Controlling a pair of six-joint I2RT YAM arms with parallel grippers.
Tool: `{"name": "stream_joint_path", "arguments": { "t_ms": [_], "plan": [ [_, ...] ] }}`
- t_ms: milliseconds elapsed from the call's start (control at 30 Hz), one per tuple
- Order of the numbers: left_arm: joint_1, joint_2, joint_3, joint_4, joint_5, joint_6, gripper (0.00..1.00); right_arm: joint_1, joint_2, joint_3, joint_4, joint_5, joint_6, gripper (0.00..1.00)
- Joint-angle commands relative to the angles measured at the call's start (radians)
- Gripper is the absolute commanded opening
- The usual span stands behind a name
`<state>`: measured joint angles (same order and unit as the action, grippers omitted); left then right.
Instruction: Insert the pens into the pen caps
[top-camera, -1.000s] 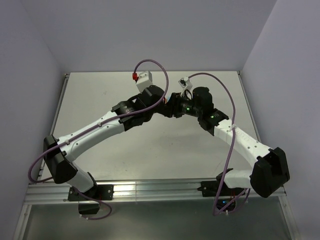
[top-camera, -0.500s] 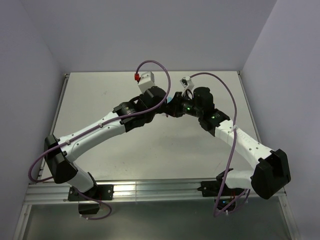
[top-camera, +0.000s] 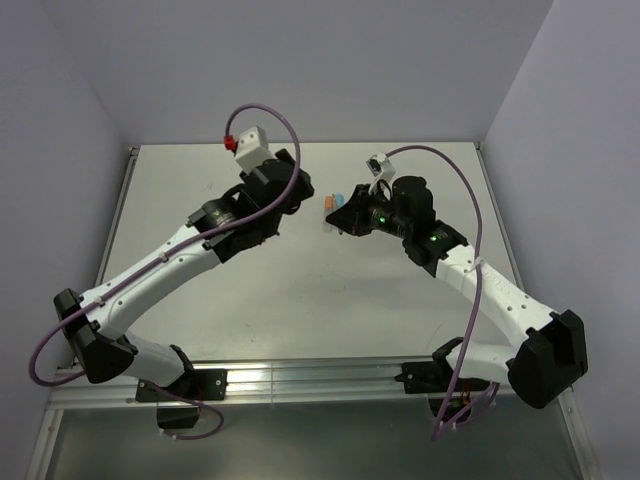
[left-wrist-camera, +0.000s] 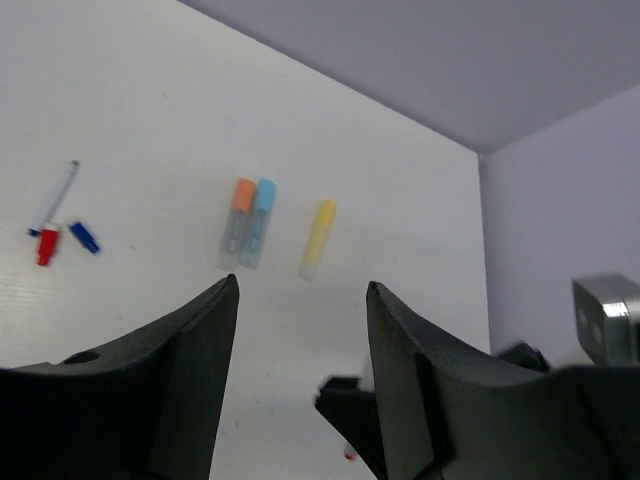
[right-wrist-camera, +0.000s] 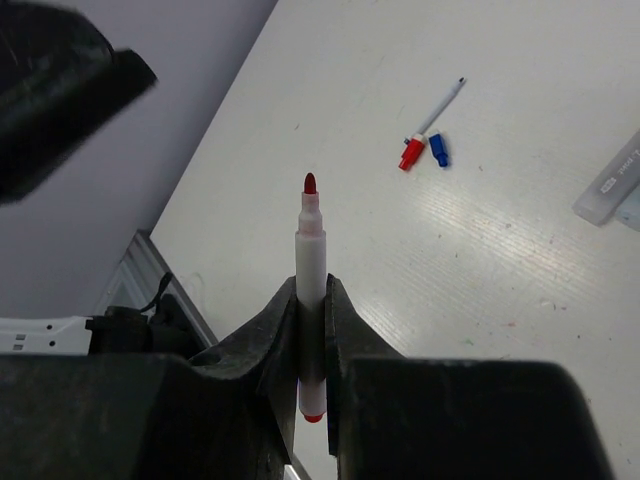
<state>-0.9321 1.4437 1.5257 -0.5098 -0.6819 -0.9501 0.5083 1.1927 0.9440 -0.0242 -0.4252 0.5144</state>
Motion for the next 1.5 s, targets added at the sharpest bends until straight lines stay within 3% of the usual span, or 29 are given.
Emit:
{"name": "stream_joint_path", "arguments": {
  "t_ms": [0, 200, 300, 500, 800, 1467],
  "plan": [
    [0.100, -0.048, -0.030, -0.077, -0.007, -0.009, 0.58, 0.006, -0.067, 0.003, -0.028, 0.037, -0.033, 0.00],
    [0.312, -0.023, -0.165, -0.078, 0.099, 0.026, 0.50, 0.006, -0.122, -0.031, -0.066, 0.066, -0.054, 0.00],
    [0.354, 0.058, -0.170, -0.087, 0.125, 0.106, 0.44, 0.006, -0.124, -0.033, -0.071, 0.066, -0.060, 0.00],
    [0.392, 0.231, -0.128, -0.121, 0.203, 0.214, 0.38, 0.006, -0.117, -0.039, -0.069, 0.069, -0.065, 0.00],
    [0.435, 0.405, -0.121, -0.029, 0.338, 0.373, 0.35, 0.006, -0.148, -0.063, -0.062, 0.068, -0.071, 0.00],
    [0.483, 0.554, -0.067, 0.008, 0.430, 0.407, 0.28, 0.004, -0.147, -0.065, -0.069, 0.083, -0.077, 0.00]
  ]
}}
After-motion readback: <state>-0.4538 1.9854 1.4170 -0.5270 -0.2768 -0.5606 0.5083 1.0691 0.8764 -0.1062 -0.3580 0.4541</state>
